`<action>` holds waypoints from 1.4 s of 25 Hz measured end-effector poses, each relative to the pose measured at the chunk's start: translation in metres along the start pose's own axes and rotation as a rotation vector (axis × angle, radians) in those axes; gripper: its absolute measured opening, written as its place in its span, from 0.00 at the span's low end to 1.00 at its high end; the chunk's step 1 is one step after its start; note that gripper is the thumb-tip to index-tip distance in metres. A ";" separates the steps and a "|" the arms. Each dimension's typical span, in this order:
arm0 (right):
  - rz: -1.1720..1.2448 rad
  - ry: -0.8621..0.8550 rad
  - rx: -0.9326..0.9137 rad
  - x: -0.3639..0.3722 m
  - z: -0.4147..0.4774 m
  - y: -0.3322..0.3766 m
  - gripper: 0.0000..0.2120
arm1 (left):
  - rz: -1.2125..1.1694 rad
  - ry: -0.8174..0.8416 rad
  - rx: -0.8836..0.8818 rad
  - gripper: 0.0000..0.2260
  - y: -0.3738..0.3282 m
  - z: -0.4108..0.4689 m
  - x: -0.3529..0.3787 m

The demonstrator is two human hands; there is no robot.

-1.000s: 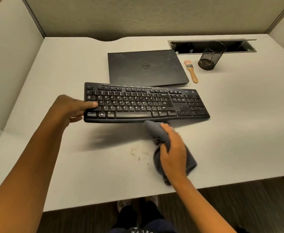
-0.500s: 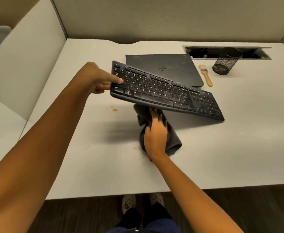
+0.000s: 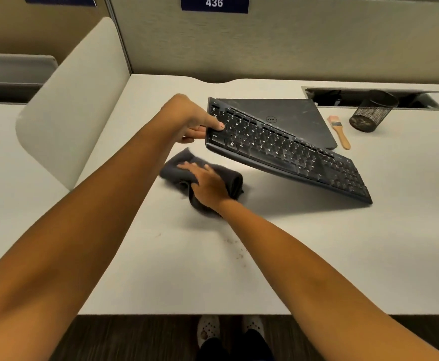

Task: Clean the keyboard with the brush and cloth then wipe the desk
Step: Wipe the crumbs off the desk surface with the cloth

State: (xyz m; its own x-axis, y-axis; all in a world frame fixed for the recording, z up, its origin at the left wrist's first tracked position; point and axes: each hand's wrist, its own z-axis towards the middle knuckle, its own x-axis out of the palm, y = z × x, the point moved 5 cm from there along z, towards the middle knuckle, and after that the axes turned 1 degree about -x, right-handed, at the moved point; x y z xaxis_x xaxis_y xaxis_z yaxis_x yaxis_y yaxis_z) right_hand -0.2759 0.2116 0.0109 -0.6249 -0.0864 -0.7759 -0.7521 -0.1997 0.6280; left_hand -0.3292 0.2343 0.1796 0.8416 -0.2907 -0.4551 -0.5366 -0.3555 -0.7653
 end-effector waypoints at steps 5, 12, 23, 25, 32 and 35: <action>0.154 0.308 -0.250 0.024 -0.066 0.032 0.26 | 0.002 0.000 -0.038 0.13 0.024 0.013 0.002; 0.354 -0.014 -0.088 -0.059 -0.139 0.017 0.34 | 0.014 0.059 -0.188 0.14 0.073 0.033 0.014; -0.454 -0.346 0.542 -0.094 -0.252 -0.118 0.32 | 0.013 -0.090 -0.176 0.08 0.120 0.050 0.040; -0.438 -0.331 0.518 -0.082 -0.242 -0.101 0.32 | 0.012 -0.107 -0.145 0.09 0.124 0.051 0.045; -0.042 -0.101 0.076 -0.058 -0.215 -0.047 0.34 | 0.343 -0.320 -0.009 0.13 0.127 0.038 0.044; 0.031 -0.441 0.240 -0.084 -0.226 -0.076 0.31 | 0.394 -0.435 0.075 0.17 0.132 0.026 0.039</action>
State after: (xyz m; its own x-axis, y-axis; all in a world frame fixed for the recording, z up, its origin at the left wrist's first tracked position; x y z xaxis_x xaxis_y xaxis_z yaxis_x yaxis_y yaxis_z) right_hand -0.1189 0.0135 0.0144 -0.6378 0.3425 -0.6898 -0.7261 0.0312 0.6869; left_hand -0.3659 0.1995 0.0490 0.5359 0.0090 -0.8442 -0.8212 -0.2268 -0.5237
